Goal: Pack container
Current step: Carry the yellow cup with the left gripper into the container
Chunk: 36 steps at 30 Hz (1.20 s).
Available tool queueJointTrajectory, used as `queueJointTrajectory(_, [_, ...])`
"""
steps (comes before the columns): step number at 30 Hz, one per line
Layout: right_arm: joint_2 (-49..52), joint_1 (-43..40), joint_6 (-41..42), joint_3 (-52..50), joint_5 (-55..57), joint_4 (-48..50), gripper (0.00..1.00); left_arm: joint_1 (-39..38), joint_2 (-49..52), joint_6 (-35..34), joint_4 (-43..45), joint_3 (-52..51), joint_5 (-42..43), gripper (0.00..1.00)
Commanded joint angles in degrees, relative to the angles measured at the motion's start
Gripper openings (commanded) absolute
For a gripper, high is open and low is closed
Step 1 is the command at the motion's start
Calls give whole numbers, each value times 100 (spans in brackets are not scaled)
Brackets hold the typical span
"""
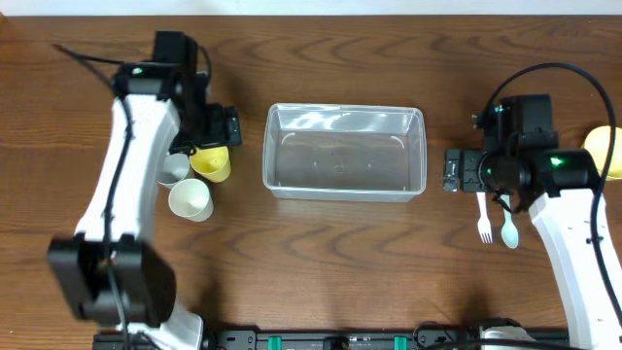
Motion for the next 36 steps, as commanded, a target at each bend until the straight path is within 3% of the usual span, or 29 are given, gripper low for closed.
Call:
queueJointTrajectory(1, [111,-33,72,118,15,7,99,-122,404,160,57,68,-83,99])
queueJointTrajectory(9, [304,-33,72,116,15,-9,99,-175,1261,155,212,63,-85,100])
queueJointTrajectory(17, [321,-33,70,116,15,-28,98,-175,1738,160,245,61,-389,70])
queueJointTrajectory(23, [321,-33,72,116,15,-70,96,-175,1742,157,282,63,-387,31])
queueJointTrajectory(27, [321,-33,70,116,15,-92,97,-175,1738,157,326,63,-387,13])
queueJointTrajectory(31, [321,-33,70,116,15,-114,96,-175,1733,160,358,63,-387,6])
queueJointTrajectory(36, [321,-33,70,116,15,-114,97,-197,1722,271,426,68,-387,6])
